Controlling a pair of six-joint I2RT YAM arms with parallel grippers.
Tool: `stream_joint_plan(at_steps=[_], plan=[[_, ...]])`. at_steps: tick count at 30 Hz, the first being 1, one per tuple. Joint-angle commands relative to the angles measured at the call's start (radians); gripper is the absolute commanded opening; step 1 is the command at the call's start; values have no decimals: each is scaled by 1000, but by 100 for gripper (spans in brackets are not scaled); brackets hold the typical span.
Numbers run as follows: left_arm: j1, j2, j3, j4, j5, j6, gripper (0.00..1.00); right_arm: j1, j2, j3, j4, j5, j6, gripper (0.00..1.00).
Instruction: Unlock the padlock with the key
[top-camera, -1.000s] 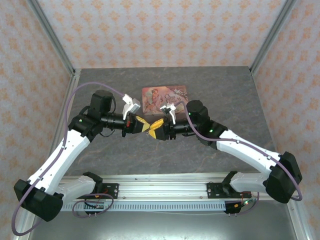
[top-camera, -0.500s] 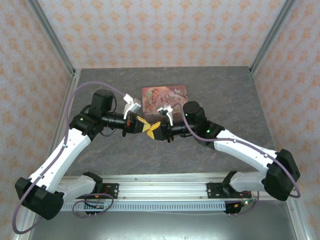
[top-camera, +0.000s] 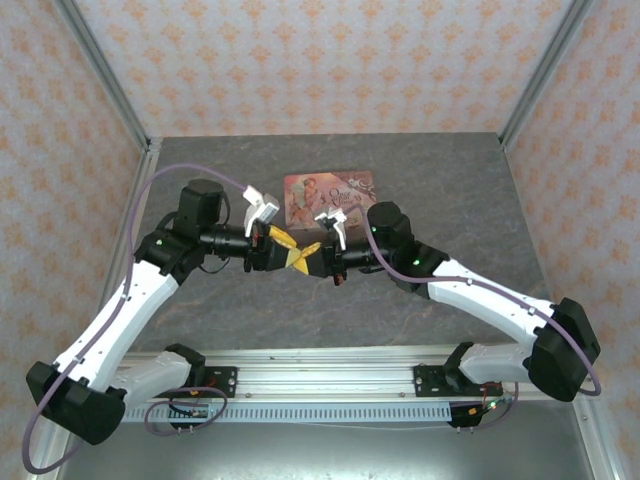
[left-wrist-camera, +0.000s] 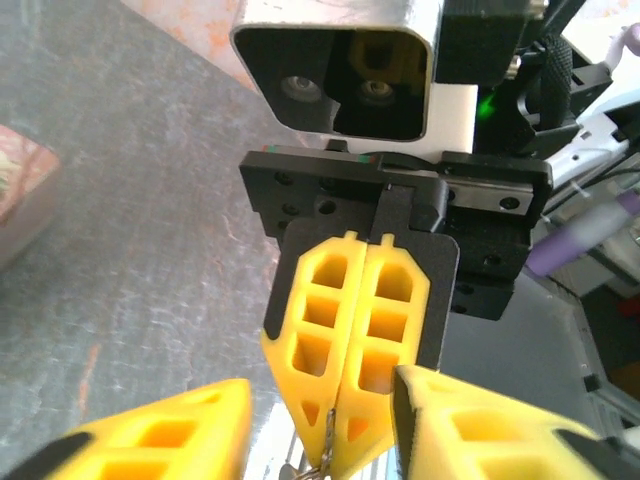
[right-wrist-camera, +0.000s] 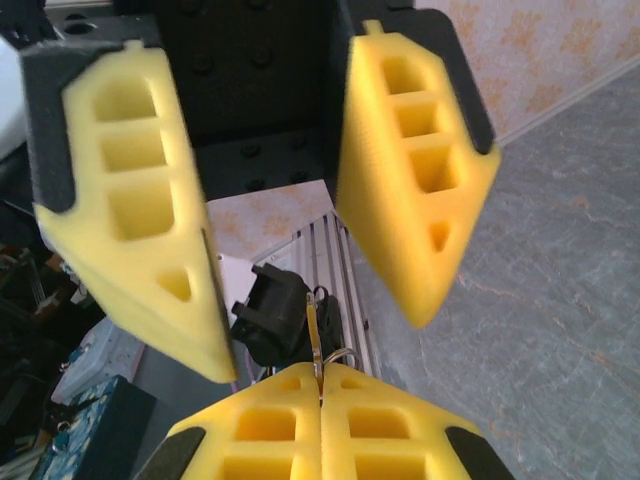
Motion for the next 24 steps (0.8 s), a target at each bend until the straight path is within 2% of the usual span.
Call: stream_joint_plan(at_steps=[1,5,10,19,24], plan=[[14,-51,-42,136,-52,-145,49,-7,-16,-30,123,11,49,0],[36,-85,-137,280,-38,-272,49,-27,-20,-61,192,19,103,0],[41,-122,-217,388,-31,-357,46,-41,-18,-77,237,23,139,0],[41,-130,-262,477,-5,-413,20,-44,-3,-77,268,6,165,0],[41,-127,-259,479,15,-412,16,-44,-1,-78,269,5,167,0]])
